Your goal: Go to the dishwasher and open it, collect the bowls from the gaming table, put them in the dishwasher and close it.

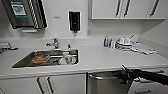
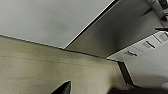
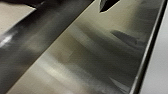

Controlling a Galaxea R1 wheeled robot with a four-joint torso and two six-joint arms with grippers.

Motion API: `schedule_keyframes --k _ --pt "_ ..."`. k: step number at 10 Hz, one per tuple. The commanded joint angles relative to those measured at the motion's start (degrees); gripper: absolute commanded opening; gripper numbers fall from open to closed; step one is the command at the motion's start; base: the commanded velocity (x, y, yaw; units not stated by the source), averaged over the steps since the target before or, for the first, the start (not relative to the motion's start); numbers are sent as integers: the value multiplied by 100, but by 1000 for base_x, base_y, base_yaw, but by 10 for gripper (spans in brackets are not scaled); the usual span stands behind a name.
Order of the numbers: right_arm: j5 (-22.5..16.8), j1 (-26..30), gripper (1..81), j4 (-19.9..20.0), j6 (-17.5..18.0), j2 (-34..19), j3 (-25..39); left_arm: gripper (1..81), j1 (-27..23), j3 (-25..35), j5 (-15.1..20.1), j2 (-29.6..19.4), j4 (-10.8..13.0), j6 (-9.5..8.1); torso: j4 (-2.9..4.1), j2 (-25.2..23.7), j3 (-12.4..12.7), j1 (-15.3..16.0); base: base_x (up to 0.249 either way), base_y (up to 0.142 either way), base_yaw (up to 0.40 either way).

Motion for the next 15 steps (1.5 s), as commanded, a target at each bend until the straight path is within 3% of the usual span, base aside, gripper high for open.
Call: schedule_keyframes --k 1,10,15 --pt "-962 130 811 -352 -69 -260 26 811 -359 148 487 -218 369 -284 0 0 0 0 0 0 0" --pt "-971 -310 811 -344 -104 -656 325 811 -359 104 487 -139 369 -284 0 0 2 0 0 0 0" --pt "-927 -662 811 -308 -447 -823 430 811 -351 77 479 -78 369 -284 0 -2 11 -2 0 0 0"
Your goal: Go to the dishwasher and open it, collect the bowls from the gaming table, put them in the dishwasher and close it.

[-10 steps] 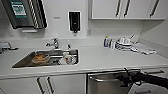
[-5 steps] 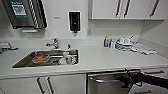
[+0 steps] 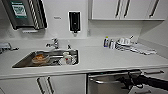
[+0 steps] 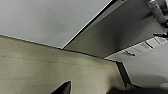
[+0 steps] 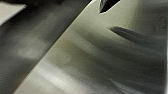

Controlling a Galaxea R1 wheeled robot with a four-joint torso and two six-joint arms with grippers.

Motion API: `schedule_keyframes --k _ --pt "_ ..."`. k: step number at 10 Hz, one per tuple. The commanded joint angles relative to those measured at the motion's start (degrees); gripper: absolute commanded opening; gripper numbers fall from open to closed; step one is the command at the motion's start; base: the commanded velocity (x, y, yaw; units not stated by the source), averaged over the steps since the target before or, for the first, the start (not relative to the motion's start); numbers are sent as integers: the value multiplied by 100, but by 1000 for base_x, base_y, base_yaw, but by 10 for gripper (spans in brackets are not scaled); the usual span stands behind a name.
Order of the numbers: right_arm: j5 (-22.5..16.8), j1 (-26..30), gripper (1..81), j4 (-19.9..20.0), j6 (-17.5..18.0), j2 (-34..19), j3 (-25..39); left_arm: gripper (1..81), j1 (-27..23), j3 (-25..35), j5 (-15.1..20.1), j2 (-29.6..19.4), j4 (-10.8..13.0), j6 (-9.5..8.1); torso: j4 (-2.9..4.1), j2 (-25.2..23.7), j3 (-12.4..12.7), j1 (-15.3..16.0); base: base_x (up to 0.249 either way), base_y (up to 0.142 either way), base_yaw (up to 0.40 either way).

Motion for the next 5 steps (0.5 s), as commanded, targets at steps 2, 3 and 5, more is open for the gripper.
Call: schedule_keyframes --k 2,3,5 --pt "-1420 -222 811 -567 -257 -391 14 811 -359 129 485 -232 369 -282 0 0 0 0 0 0 0" --pt "-1411 -266 811 -576 -266 -408 49 811 -358 129 485 -223 369 -282 0 0 2 0 0 0 0" --pt "-1402 -284 811 -576 -274 -426 49 811 -359 120 485 -206 369 -282 0 0 4 -2 0 0 0"
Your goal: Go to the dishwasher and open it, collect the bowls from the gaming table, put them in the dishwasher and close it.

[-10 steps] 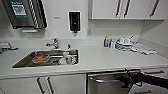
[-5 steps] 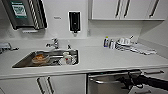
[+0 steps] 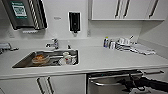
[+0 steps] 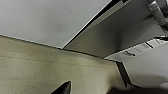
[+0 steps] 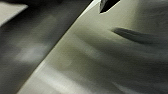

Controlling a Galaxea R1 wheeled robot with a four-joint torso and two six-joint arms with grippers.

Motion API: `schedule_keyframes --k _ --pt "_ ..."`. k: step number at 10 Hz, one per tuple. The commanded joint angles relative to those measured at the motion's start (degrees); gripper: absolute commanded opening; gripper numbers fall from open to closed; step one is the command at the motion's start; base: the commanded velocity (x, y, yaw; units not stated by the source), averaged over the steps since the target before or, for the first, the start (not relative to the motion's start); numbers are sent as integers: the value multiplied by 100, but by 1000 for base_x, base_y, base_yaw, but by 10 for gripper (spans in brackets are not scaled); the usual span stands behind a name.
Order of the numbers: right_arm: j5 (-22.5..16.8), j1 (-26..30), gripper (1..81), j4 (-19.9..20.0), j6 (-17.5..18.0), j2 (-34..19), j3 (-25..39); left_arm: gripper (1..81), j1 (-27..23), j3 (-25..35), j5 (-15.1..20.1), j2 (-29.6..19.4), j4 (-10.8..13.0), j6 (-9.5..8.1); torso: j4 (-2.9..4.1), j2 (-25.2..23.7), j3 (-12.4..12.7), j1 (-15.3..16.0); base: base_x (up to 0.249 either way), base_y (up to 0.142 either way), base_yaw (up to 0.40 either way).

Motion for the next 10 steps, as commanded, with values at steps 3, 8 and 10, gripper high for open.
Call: schedule_keyframes --k 3,8,10 --pt "-1427 -129 811 -717 -185 -201 -188 811 -359 126 487 -208 369 -282 0 -2 0 -5 -28 0 0" --pt "-1427 -182 811 -726 -185 -183 -205 811 -359 109 478 -200 369 -282 0 -5 2 -9 -83 0 0" --pt "-1410 -270 811 -735 -194 -139 -232 811 -359 109 478 -182 369 -282 0 -6 2 -11 -80 0 0"
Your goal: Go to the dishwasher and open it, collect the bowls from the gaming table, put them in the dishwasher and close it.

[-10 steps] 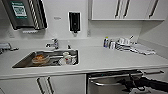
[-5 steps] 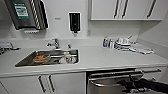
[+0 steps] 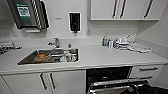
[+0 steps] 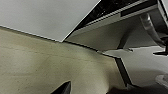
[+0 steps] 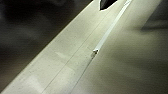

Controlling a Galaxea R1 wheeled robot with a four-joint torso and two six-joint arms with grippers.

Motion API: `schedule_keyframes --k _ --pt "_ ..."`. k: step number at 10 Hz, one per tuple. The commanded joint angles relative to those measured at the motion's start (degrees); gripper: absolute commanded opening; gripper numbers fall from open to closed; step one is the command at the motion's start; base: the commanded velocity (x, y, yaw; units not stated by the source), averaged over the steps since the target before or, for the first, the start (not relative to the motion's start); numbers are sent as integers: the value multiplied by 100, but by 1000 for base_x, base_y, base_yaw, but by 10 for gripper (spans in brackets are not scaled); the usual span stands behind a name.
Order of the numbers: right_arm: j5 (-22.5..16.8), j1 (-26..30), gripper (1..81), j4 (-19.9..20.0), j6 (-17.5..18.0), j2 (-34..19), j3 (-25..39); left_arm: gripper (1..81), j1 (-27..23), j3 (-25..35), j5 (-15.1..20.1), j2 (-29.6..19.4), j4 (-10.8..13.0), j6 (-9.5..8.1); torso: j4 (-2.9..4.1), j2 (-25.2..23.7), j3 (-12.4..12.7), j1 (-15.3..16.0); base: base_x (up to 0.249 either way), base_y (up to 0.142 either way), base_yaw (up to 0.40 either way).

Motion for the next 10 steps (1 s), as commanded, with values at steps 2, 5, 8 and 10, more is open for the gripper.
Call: schedule_keyframes --k 2,5,8,10 --pt "-518 233 811 -732 -252 36 -201 811 -364 158 485 -238 372 -282 -4 -2 0 0 -75 0 0" --pt "-342 -14 811 -741 -252 274 -341 811 -364 158 485 -229 372 -282 -6 -2 0 -2 -22 0 0" --pt "-237 -189 811 -732 -340 449 -534 811 -363 158 485 -203 372 -282 -9 -4 0 -7 0 0 0" --pt "-219 -224 811 -732 -402 476 -570 811 -363 122 477 -177 372 -282 -13 -4 5 -15 -32 0 0"
